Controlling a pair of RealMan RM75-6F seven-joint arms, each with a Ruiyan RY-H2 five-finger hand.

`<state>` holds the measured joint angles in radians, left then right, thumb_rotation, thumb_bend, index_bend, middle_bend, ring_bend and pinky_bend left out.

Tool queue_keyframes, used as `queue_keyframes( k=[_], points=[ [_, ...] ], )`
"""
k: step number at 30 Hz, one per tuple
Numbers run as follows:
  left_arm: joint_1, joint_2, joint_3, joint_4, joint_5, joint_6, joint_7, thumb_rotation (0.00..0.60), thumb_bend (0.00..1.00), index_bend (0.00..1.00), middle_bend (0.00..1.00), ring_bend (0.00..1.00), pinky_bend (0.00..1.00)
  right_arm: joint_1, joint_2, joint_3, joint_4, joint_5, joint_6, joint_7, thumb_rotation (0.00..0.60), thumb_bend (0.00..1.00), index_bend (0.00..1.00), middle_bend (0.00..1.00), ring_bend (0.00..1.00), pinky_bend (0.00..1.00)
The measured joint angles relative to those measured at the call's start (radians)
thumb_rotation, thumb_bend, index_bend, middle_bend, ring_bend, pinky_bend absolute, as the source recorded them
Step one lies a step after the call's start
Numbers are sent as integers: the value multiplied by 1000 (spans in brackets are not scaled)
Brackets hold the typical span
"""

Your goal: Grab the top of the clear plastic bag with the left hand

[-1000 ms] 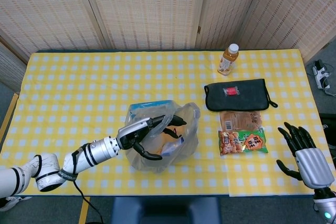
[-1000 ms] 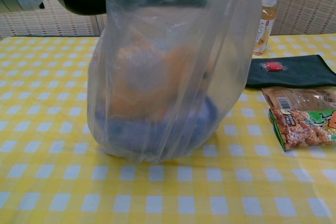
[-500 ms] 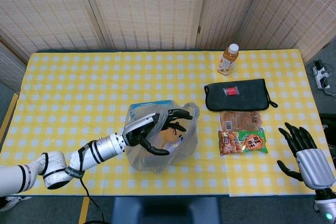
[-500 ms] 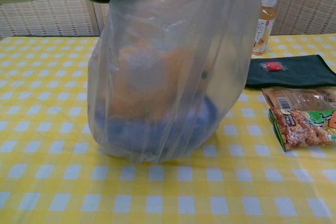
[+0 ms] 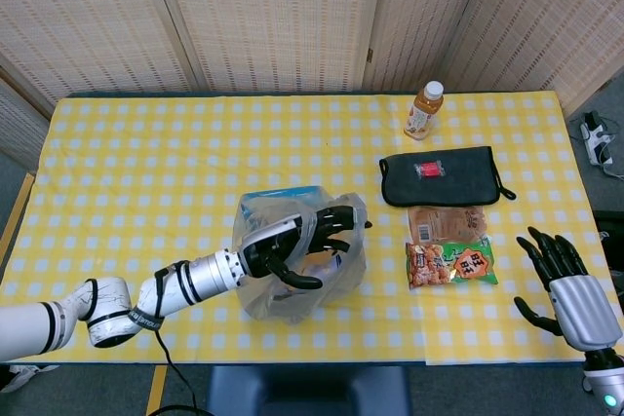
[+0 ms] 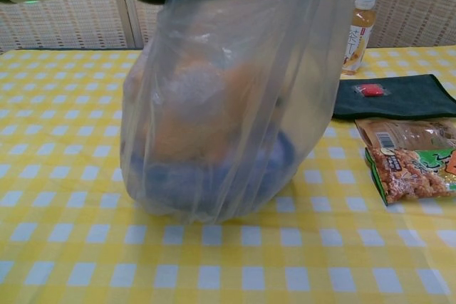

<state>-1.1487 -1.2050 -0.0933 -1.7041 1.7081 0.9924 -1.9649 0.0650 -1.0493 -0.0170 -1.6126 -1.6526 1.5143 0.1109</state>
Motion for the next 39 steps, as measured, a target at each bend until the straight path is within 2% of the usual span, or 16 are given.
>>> queue_keyframes(
  k=[4,9,18,24,29,31,33,36,39],
  points=[
    [-28,-12,20,29,47,9,-80,600,209,134,144,63,223,-1,1,-1,2,-3,2,4,600,328,0,0,0,0],
    [-55,-35,17,53,32,18,-149,600,209,139,144,45,211,7,1,-6,1,-7,-16,4,600,328,0,0,0,0],
    [-91,-60,-3,64,-9,-4,-144,600,209,128,144,60,232,4,10,-10,4,-13,-6,25,600,327,0,0,0,0],
    [-106,-60,-14,33,-21,-12,-132,600,207,144,144,83,261,1,21,-18,2,-24,-3,35,600,328,0,0,0,0],
    [-132,-53,-45,2,-57,-47,-111,600,206,149,169,109,280,-4,30,-23,0,-31,7,50,600,327,0,0,0,0],
    [-134,-47,-53,-12,-73,-54,-95,600,206,169,218,148,311,-6,32,-24,0,-33,12,53,600,327,0,0,0,0],
    [-130,-40,-61,-27,-94,-57,-74,600,207,218,323,233,376,-9,34,-24,2,-35,19,57,600,327,0,0,0,0],
    [-117,-31,-74,-51,-143,-59,-23,600,207,376,574,433,523,-13,35,-25,2,-37,24,60,600,328,0,0,0,0],
    [-101,-23,-95,-86,-216,-65,60,600,206,487,714,543,613,-13,34,-25,1,-38,24,57,600,328,0,0,0,0]
  ],
)
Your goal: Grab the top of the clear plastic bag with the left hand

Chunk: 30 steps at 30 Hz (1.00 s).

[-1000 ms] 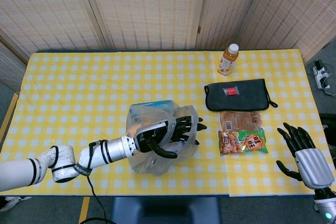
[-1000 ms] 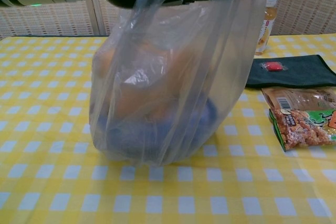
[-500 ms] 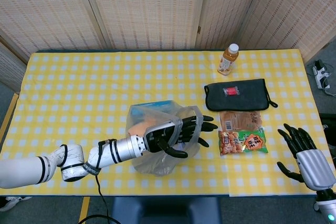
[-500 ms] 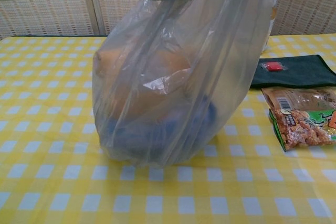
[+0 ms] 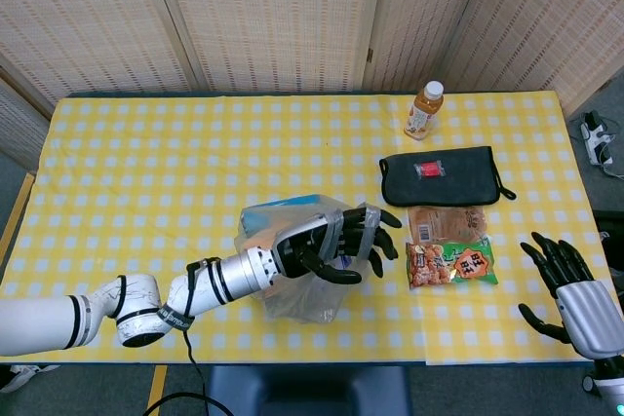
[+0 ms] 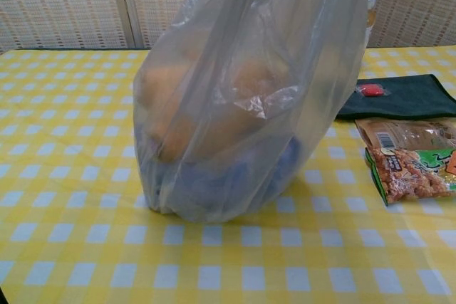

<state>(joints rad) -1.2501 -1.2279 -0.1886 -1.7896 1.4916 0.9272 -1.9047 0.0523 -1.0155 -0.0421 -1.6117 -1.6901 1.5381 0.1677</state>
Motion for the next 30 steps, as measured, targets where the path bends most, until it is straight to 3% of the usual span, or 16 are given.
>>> queue_keyframes(
  k=[2,4,8,10,18,25,30],
  points=[
    [10,9,-18,-28,-53,-9,70,600,211,539,773,591,654,1,-1,1,0,3,-5,-3,600,327,0,0,0,0],
    [17,18,-33,-52,-97,-17,134,600,287,577,817,629,684,3,-2,1,-1,6,-10,-5,600,328,0,0,0,0],
    [38,30,-59,-103,-196,-19,303,600,699,711,943,753,788,4,-3,2,-3,9,-15,-10,600,327,0,0,0,0],
    [47,32,-69,-130,-247,-12,390,600,778,746,979,792,827,5,-3,2,-3,10,-16,-11,600,328,0,0,0,0],
    [111,44,-128,-268,-467,48,745,600,848,802,1000,845,874,7,-5,0,-7,6,-22,-23,600,327,0,0,0,0],
    [187,108,-214,-335,-546,50,783,600,848,803,1000,835,874,9,-10,-5,-13,-6,-25,-37,600,328,0,0,0,0],
    [189,208,-306,-361,-626,2,823,600,848,803,1000,835,874,11,-12,-5,-14,-6,-28,-39,600,327,0,0,0,0]
  ],
)
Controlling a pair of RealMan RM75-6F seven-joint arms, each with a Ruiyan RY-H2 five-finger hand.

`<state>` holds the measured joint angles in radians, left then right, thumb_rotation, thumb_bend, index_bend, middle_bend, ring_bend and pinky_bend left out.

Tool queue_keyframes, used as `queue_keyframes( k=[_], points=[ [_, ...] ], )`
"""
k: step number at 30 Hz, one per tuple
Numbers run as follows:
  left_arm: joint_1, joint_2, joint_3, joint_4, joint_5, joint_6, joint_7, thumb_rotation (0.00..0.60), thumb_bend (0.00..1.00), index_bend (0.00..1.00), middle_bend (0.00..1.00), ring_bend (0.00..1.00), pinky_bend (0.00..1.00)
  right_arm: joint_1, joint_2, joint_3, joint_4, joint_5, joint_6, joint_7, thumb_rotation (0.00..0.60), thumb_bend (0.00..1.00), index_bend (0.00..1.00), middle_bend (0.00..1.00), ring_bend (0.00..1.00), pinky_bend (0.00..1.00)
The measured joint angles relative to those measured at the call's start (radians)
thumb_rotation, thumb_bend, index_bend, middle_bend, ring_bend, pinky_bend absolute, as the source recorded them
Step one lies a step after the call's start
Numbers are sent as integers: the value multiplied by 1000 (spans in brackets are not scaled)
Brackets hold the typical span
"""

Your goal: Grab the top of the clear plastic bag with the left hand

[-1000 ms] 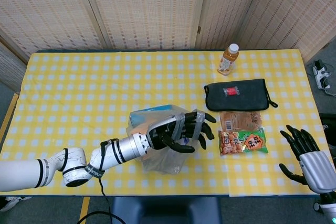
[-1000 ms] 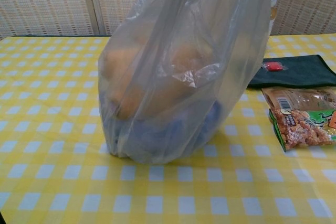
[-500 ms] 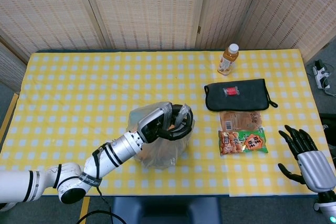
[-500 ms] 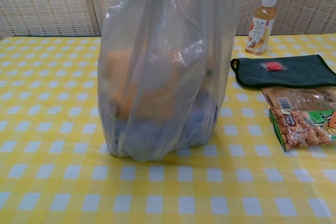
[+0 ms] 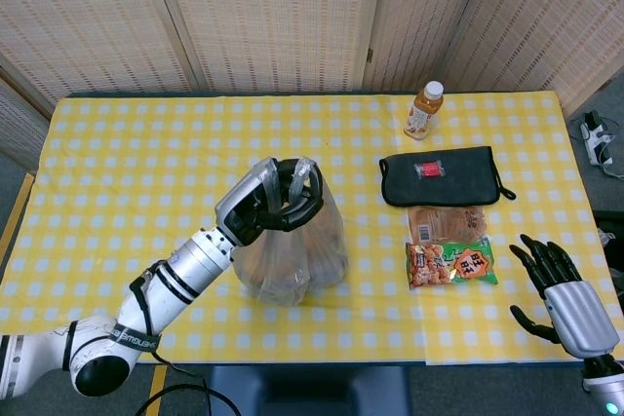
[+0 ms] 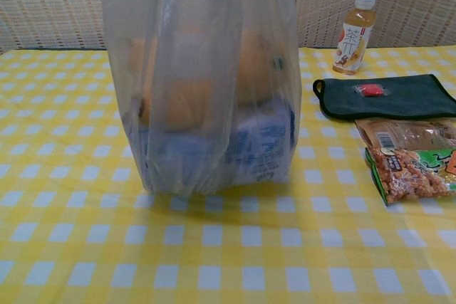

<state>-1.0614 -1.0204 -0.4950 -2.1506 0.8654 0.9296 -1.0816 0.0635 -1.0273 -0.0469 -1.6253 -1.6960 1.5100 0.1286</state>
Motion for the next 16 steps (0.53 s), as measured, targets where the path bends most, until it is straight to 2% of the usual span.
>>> queue_keyframes(
  k=[9,12,16],
  points=[
    [-8,245,-229,20,-195,-114,51,600,848,809,1000,836,874,-1,4,9,1,18,4,11,600,328,0,0,0,0],
    [10,293,-272,23,-243,-149,61,600,848,810,1000,837,874,2,3,11,1,27,-6,10,600,327,0,0,0,0],
    [36,293,-283,29,-242,-179,70,600,848,811,1000,837,874,7,0,13,1,34,-20,3,600,327,0,0,0,0]
  ],
)
